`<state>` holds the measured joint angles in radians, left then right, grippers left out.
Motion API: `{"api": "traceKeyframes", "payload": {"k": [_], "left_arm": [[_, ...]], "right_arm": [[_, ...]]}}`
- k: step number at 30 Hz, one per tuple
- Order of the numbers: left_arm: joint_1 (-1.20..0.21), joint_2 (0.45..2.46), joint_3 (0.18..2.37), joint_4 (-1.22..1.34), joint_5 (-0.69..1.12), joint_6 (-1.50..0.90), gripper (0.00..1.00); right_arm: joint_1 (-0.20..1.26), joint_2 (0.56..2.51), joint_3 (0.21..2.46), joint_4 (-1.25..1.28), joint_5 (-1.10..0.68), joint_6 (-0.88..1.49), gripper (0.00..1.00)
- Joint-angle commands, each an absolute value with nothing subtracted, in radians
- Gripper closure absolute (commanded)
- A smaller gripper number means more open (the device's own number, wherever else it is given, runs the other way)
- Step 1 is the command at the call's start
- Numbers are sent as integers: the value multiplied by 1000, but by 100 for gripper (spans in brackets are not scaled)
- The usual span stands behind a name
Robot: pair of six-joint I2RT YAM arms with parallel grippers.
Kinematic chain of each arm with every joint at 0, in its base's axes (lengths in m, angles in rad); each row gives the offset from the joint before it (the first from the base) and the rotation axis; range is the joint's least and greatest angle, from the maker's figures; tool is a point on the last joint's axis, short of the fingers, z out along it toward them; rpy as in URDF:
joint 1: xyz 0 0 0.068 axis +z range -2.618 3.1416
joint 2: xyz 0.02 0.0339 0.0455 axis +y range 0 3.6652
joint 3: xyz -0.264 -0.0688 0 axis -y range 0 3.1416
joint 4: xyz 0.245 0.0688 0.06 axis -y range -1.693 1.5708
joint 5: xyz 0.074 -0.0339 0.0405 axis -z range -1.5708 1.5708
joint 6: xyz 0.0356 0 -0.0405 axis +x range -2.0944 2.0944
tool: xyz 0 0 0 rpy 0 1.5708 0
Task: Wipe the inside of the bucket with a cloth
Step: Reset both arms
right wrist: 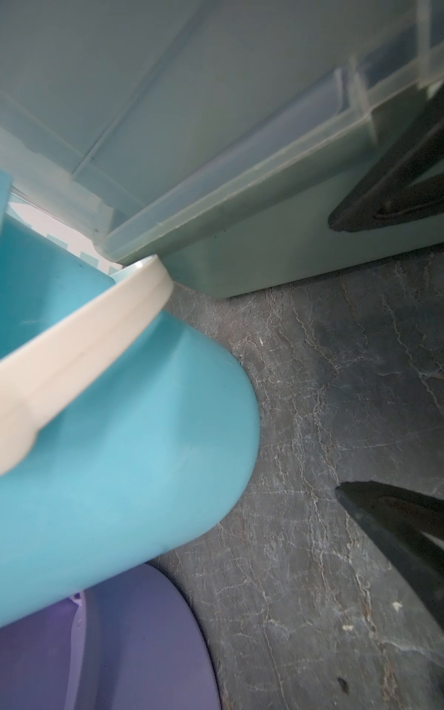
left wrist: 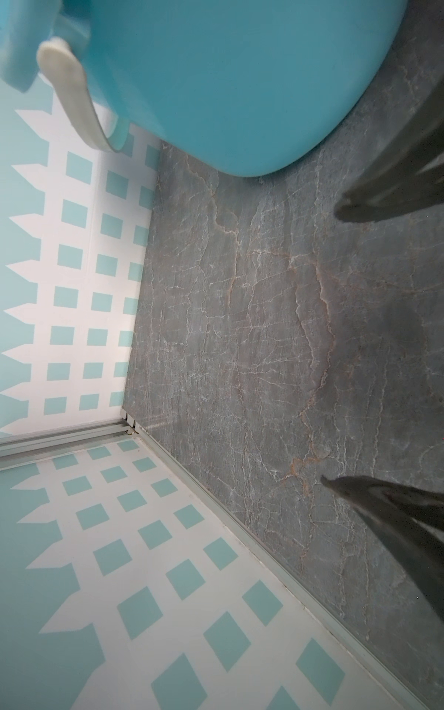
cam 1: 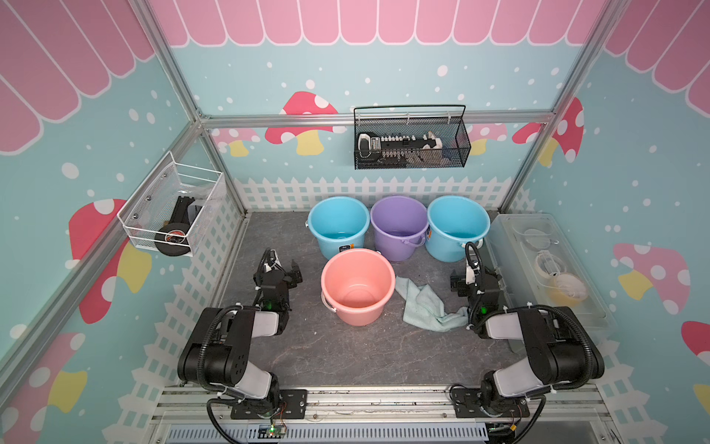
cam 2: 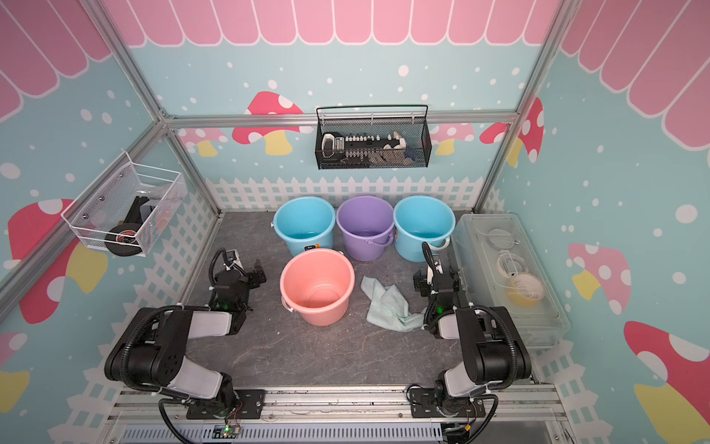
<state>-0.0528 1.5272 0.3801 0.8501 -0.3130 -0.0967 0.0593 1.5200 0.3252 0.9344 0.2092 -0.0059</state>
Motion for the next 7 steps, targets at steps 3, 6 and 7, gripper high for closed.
{"api": "traceKeyframes", "payload": {"k": [3, 6, 7], "left_arm": [[-42, 1537, 405, 853, -238, -63, 1], [-39, 1529, 400, 855, -228, -64, 1], [-37, 1530, 399, 858, -228, -63, 1]], "right_arm": [[55, 1521, 344, 944, 213, 6, 1], [55, 1522, 344, 945, 213, 6, 1], [55, 1522, 344, 944, 213, 6, 1]]}}
